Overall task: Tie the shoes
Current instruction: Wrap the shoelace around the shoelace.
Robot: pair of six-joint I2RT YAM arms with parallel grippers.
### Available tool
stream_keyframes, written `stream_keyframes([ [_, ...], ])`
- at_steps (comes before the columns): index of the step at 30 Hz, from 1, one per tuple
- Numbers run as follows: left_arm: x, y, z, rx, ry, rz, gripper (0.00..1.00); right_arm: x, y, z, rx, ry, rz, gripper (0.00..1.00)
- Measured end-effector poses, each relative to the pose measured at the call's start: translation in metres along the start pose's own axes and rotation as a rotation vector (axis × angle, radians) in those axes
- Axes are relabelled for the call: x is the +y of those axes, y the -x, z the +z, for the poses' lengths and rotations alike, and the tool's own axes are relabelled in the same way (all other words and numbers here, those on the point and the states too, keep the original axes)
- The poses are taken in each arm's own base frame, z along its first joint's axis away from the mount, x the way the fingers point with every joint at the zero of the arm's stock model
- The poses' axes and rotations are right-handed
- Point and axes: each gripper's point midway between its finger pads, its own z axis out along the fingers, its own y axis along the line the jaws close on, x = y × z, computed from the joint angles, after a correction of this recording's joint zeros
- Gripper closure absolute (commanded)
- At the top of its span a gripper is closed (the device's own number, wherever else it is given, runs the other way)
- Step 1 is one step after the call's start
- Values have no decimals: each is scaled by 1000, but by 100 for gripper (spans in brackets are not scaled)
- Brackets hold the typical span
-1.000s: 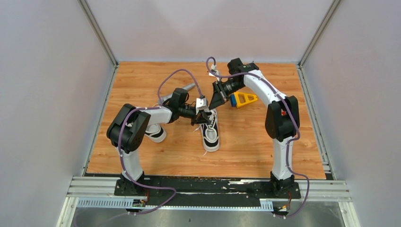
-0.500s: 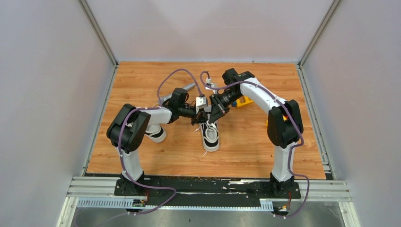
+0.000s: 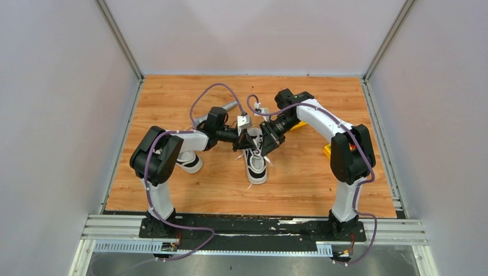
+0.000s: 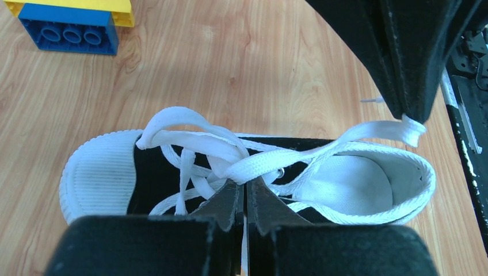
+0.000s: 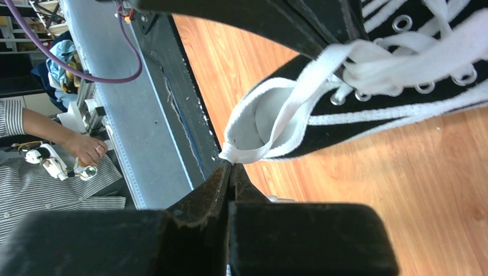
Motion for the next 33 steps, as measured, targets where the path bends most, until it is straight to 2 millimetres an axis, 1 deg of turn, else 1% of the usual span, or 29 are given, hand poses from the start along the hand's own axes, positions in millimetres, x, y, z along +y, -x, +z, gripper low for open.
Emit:
stream_keyframes([
  [7,3,0,-3,-2,11,-20,100,-15,-10,-8,15,-48,-5,100],
  [9,4,-1,-4,-4,13,-34,100,-18,-17,-9,30,-58,0,100],
  [11,4,-1,-4,-4,15,-47,100,-16,-22,-11,36,-64,-3,100],
  [17,3,-2,-4,-13,20,-80,100,-5,-50,-14,69,-76,9,100],
  [19,3,-3,-5,-15,21,-88,100,-5,-57,-14,81,-82,14,100],
  [22,3,-3,-4,-17,20,-88,100,-8,-62,-14,95,-96,22,100],
  [24,3,-3,-5,-19,19,-89,100,-10,-61,-14,93,-104,20,99],
  [26,2,-2,-5,-22,14,-87,100,-12,-55,-14,87,-110,20,99],
  [30,0,-2,-5,-22,3,-82,100,-20,-23,-13,54,-123,-11,99],
  [33,-1,-4,-5,-16,-4,-76,100,-18,-5,-8,36,-120,-51,99],
])
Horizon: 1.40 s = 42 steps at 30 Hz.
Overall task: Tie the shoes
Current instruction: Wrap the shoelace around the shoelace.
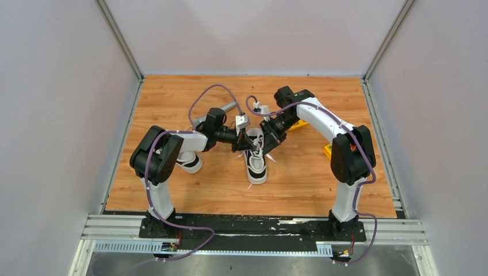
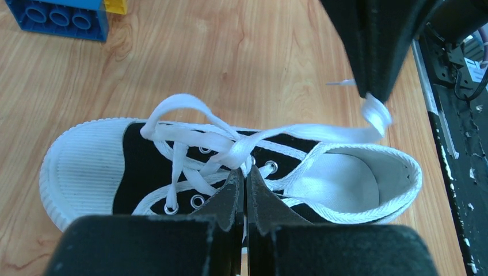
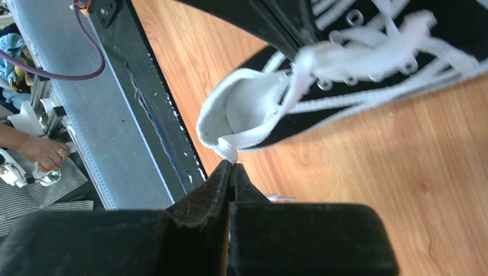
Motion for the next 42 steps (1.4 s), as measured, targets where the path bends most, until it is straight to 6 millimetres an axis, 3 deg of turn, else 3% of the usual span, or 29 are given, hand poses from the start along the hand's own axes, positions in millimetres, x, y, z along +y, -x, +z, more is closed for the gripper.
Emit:
stream_keyframes([
  [6,-3,-3,0,8,-20,9,100,26,14,12,5,33,-74,99],
  [19,-4,-2,0,3,-26,-40,100,43,25,22,-6,37,-212,100],
  [29,-6,3,1,-48,-18,-125,100,57,-10,16,17,-17,-383,100],
  [37,-6,7,-2,-68,-19,-166,100,36,-27,26,73,-66,-437,98],
  [42,-7,10,-4,-78,-27,-180,100,16,-51,31,129,-99,-423,97],
])
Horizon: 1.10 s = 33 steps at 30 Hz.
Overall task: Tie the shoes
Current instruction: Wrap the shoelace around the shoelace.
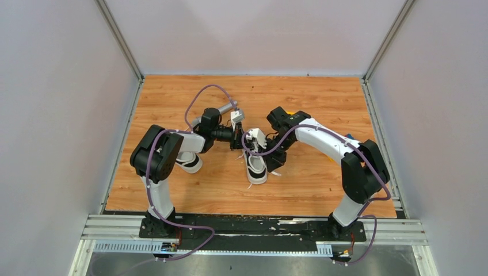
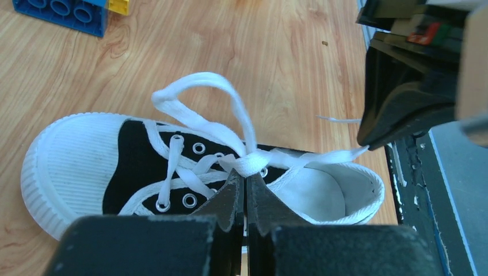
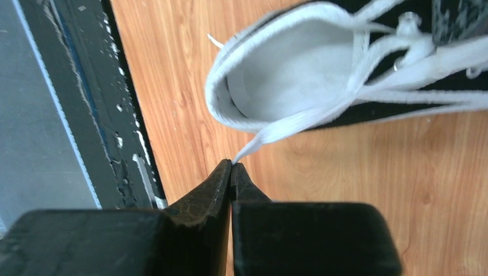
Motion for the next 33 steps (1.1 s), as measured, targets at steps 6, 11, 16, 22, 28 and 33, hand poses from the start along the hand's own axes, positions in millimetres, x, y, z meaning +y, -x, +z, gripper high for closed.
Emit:
stream_keyframes([
  [6,-4,4,0,-21,-23,-21,100,-16,-19,1,30,-68,8,88],
  [11,-11,4,0,-32,-57,-30,100,-33,-20,-3,12,-121,22,67],
  [16,-16,3,-1,-32,-89,-20,100,-50,-18,-18,-74,-128,51,54],
  [22,-17,-4,0,-24,-119,-22,100,-80,19,-47,-258,-88,65,56],
  [28,-16,-9,2,-11,-166,-32,100,-109,56,-33,-381,49,82,66],
  [33,-10,-7,-2,-10,-152,-56,100,-109,56,-13,-393,147,124,68],
])
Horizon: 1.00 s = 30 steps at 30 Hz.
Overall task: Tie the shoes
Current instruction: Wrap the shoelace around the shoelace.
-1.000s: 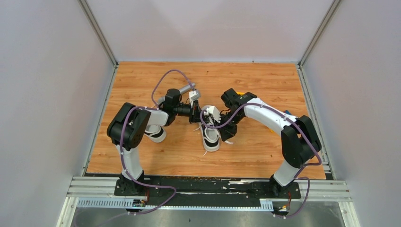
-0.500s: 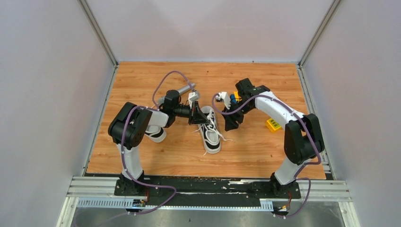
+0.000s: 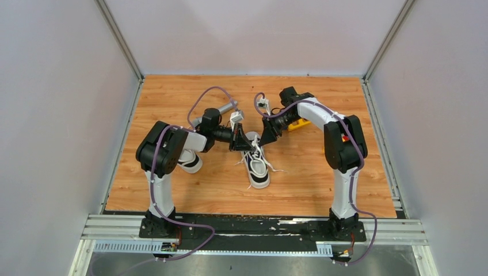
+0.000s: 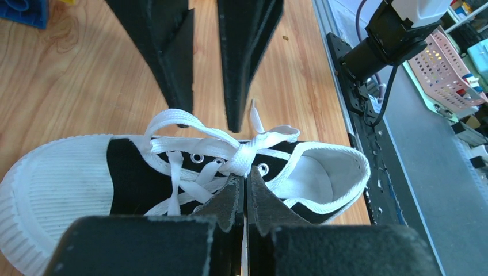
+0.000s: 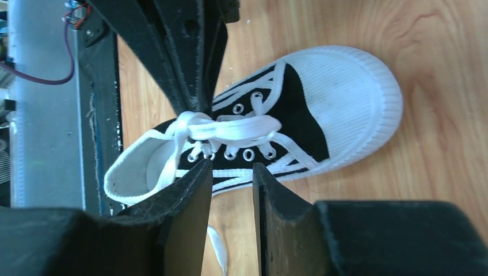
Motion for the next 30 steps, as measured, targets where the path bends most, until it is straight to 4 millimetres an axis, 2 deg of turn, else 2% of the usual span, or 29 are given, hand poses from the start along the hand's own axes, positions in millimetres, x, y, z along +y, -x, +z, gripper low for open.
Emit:
stream_keyframes([
  [11,12,-10,-5,114,44,-69,100,16,6,14,-13,85,-13,66],
  [19,6,-14,-11,165,42,-47,100,16,-2,29,21,104,-8,65],
  [26,6,-13,-12,166,50,-28,100,18,-2,29,23,106,-9,62],
  [30,8,-13,-12,170,65,-37,100,21,1,22,20,102,-3,67],
])
